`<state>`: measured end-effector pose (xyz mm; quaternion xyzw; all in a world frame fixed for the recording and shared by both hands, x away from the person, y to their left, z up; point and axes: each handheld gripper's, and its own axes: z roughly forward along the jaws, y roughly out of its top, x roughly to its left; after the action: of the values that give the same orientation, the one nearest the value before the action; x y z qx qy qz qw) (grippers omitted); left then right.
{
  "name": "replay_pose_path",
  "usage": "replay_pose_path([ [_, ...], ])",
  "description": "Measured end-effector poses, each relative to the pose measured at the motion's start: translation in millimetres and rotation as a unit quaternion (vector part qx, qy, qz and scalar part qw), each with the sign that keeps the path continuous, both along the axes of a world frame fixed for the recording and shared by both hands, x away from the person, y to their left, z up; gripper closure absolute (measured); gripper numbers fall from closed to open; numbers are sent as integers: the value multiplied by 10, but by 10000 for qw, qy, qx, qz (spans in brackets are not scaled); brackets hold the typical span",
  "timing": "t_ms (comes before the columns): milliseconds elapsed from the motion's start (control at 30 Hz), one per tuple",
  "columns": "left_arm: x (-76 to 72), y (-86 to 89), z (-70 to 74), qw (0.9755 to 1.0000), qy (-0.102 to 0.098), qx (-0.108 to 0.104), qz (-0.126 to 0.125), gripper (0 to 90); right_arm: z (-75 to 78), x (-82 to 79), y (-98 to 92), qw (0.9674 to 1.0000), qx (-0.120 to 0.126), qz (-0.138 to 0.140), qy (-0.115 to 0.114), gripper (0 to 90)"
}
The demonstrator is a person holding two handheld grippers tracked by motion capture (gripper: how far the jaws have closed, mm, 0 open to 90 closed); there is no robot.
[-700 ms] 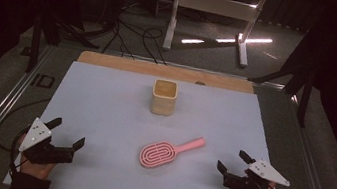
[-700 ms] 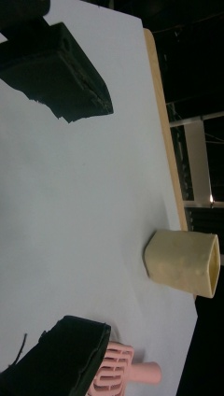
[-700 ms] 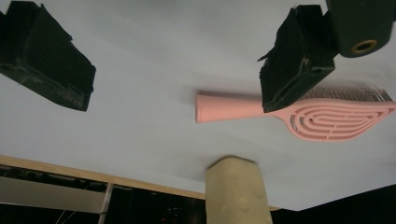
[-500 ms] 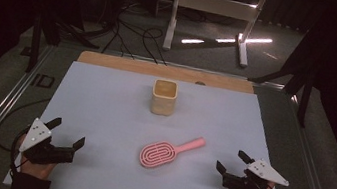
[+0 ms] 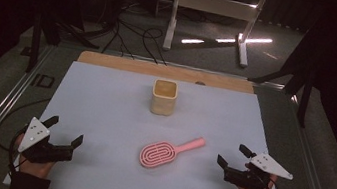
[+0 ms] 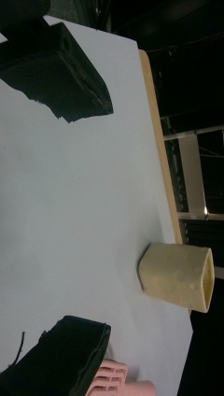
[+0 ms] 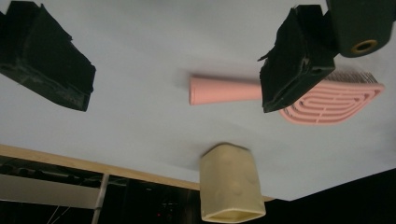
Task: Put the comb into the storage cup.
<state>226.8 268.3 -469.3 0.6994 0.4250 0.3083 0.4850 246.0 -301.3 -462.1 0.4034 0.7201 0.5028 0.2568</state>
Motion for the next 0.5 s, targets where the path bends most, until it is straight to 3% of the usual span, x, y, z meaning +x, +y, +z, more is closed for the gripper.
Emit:
replay_pose_path([
  [367,-9,-11,-35,10000,18,66,42,0,271,171,102,9999,6,137,79,136],
  [500,-5,-29,-60,9999,40,104,49,0,321,254,173,9998,-127,151,104,138],
])
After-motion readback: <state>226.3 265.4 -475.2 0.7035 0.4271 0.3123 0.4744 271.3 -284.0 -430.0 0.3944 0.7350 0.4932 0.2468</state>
